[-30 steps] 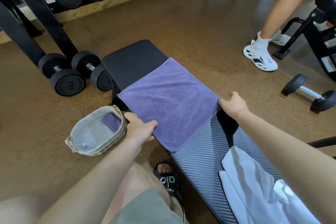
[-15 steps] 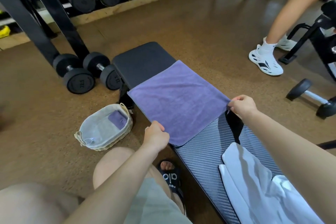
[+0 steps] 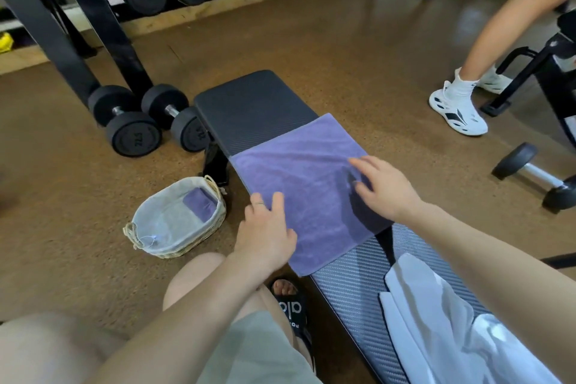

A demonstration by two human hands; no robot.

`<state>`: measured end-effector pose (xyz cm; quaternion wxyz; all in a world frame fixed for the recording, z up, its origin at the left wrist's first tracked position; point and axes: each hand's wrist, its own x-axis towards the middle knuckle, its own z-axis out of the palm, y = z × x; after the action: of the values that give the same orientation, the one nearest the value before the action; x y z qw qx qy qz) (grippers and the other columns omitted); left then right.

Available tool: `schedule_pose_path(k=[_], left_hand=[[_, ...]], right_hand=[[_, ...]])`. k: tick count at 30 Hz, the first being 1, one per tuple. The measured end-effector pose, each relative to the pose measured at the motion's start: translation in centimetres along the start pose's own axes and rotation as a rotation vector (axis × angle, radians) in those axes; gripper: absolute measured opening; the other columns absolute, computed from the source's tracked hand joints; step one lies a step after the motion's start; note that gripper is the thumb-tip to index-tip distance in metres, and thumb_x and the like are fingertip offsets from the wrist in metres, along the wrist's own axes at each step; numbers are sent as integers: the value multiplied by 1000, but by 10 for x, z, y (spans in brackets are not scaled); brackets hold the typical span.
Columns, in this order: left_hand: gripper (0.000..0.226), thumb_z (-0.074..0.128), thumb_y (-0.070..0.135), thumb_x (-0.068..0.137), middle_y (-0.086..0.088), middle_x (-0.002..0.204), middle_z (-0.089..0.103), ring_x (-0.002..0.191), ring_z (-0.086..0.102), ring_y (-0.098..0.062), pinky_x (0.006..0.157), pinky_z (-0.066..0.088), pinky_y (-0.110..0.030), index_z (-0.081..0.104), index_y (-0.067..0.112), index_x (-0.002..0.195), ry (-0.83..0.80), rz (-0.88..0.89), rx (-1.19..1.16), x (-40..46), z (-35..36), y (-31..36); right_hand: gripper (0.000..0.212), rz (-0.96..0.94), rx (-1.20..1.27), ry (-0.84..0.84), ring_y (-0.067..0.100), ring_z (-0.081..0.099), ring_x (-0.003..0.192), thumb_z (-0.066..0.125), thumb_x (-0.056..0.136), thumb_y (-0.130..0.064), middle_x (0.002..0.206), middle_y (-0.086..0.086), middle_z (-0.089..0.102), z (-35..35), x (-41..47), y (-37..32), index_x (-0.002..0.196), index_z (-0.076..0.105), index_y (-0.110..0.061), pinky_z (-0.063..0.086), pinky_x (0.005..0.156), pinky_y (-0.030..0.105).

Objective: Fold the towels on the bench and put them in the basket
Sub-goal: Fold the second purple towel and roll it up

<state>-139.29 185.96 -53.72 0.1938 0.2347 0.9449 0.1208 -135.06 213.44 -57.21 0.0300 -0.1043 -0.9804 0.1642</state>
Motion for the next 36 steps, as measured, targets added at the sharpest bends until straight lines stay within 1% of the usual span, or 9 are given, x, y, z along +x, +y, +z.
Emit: schedule_pose_path(k=[3, 7, 15, 19, 23, 26, 31, 34, 36], left_hand=[[75, 46, 52, 98, -16, 167, -4, 153, 5, -36, 124, 10, -47, 13, 26, 160, 35, 251, 251, 3, 7, 8], [94, 44, 72, 92, -14, 167, -16, 155, -9, -33, 124, -3, -45, 0, 28, 162, -196, 345, 353, 10, 21, 8], [111, 51, 79, 84, -12, 164, -28, 152, -20, -37, 123, -9, -48, -11, 29, 160, -295, 327, 350, 17, 28, 6], [112, 50, 82, 82, -11, 163, -30, 150, -22, -37, 123, -9, -50, -12, 29, 160, -315, 340, 353, 20, 27, 4], [112, 49, 82, 82, -9, 163, -32, 150, -24, -36, 123, -11, -49, -14, 31, 159, -327, 346, 335, 22, 27, 1], [112, 49, 82, 82, -8, 162, -33, 150, -25, -36, 122, -11, -50, -15, 32, 159, -334, 345, 331, 22, 27, 1], [113, 50, 82, 82, -8, 162, -34, 149, -27, -35, 121, -13, -49, -15, 32, 159, -351, 342, 333, 21, 26, 2], [113, 50, 83, 82, -6, 161, -36, 149, -29, -33, 121, -14, -48, -16, 34, 158, -373, 345, 315, 22, 24, -1], [112, 49, 83, 82, -6, 161, -36, 149, -29, -33, 122, -13, -48, -16, 34, 158, -369, 347, 311, 23, 24, -2]], right_hand=[[68, -179, -163, -134, 29, 38, 145, 23, 94, -48, 157, 8, 41, 23, 17, -28, 153, 42, -20, 29, 119, 44], [81, -137, -230, -224, 22, 13, 155, -3, 88, -59, 168, 0, 15, 33, 48, -30, 159, 24, -31, 12, 125, 42], [60, -34, -226, -231, 18, 5, 156, 15, 104, -54, 169, -4, 4, 34, 122, -4, 160, 12, -35, 10, 126, 41], [60, 33, -202, -243, 21, 6, 156, 17, 105, -54, 170, 2, 1, 38, 142, -9, 161, 8, -33, 9, 125, 42], [67, -125, -225, -138, 26, 12, 155, 13, 100, -58, 168, 9, 13, 41, 136, -26, 160, 21, -30, 13, 125, 43], [75, -188, -239, -196, 24, 6, 156, 2, 93, -64, 169, 3, 10, 48, 131, -30, 160, 18, -34, 9, 126, 44], [57, -48, -161, -162, 20, 1, 156, 20, 106, -52, 169, 1, 4, 47, 151, -30, 160, 16, -35, 6, 126, 39], [59, 127, -28, -112, 21, 6, 155, 25, 106, -50, 169, 4, 8, 45, 157, -33, 161, 15, -29, 14, 125, 39], [64, 194, 10, -176, 21, 10, 154, 26, 104, -54, 169, 2, 6, 43, 159, -31, 162, 11, -29, 21, 121, 41]])
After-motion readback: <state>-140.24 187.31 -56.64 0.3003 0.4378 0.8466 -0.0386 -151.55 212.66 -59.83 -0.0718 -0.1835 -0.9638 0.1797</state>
